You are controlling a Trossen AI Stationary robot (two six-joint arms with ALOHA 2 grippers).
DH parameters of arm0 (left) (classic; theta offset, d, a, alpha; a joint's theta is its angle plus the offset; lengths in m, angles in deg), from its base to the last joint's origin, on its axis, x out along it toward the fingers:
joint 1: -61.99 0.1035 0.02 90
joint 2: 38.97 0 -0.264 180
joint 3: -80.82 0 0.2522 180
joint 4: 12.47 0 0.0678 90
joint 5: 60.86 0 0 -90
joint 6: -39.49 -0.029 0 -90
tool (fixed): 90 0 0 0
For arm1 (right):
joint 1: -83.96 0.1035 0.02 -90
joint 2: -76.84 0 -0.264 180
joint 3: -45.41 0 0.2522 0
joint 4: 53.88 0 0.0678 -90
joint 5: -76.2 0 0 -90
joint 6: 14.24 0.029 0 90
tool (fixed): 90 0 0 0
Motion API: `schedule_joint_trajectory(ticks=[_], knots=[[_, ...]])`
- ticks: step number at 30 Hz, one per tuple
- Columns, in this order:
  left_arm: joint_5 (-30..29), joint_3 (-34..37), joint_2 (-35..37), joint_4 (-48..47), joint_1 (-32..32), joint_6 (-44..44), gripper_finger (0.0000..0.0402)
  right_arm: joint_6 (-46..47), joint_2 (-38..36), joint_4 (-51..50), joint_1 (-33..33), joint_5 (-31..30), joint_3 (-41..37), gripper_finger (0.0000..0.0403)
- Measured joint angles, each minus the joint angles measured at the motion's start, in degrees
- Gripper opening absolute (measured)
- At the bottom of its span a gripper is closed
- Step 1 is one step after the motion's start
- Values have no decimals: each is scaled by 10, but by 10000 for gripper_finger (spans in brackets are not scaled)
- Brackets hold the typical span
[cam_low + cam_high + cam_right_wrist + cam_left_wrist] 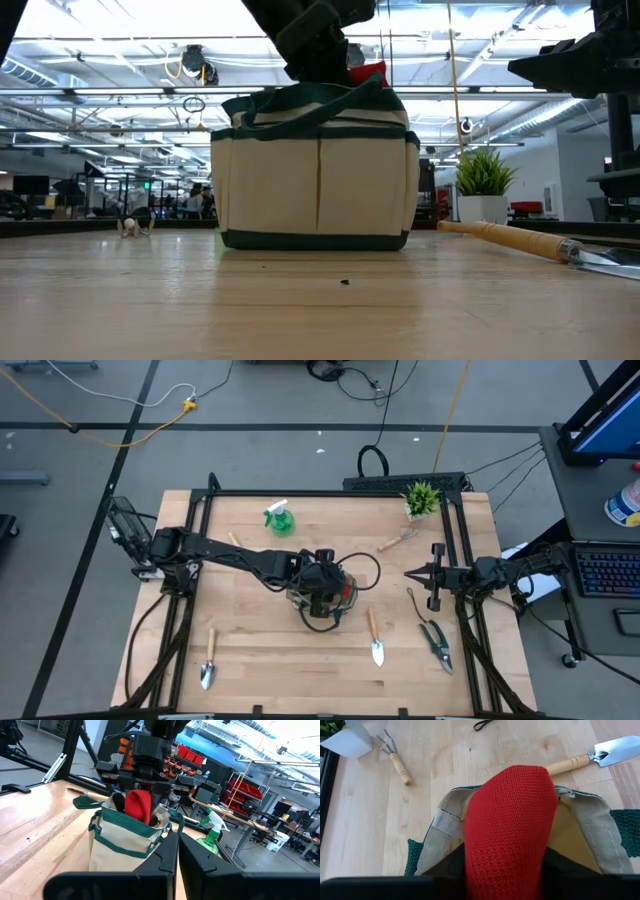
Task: Pick & Place Garden tools in Gardening bag
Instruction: Put the red gloves into the gardening bag
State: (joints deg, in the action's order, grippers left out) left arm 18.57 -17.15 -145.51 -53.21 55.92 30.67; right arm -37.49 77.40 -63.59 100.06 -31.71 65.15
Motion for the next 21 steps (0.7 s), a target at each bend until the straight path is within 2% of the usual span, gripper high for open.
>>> schedule_joint_trajectory(ticks=[5,9,15,21], knots=[[0,0,0,0,0,-13,206,0,0,0,0,0,0,9],[-1,0,0,0,0,-15,238,-1,0,0,0,0,0,9],[-3,0,0,0,0,-15,260,-2,0,0,0,0,0,9],[-25,0,2,-1,0,-21,266,-2,0,0,0,0,0,9]])
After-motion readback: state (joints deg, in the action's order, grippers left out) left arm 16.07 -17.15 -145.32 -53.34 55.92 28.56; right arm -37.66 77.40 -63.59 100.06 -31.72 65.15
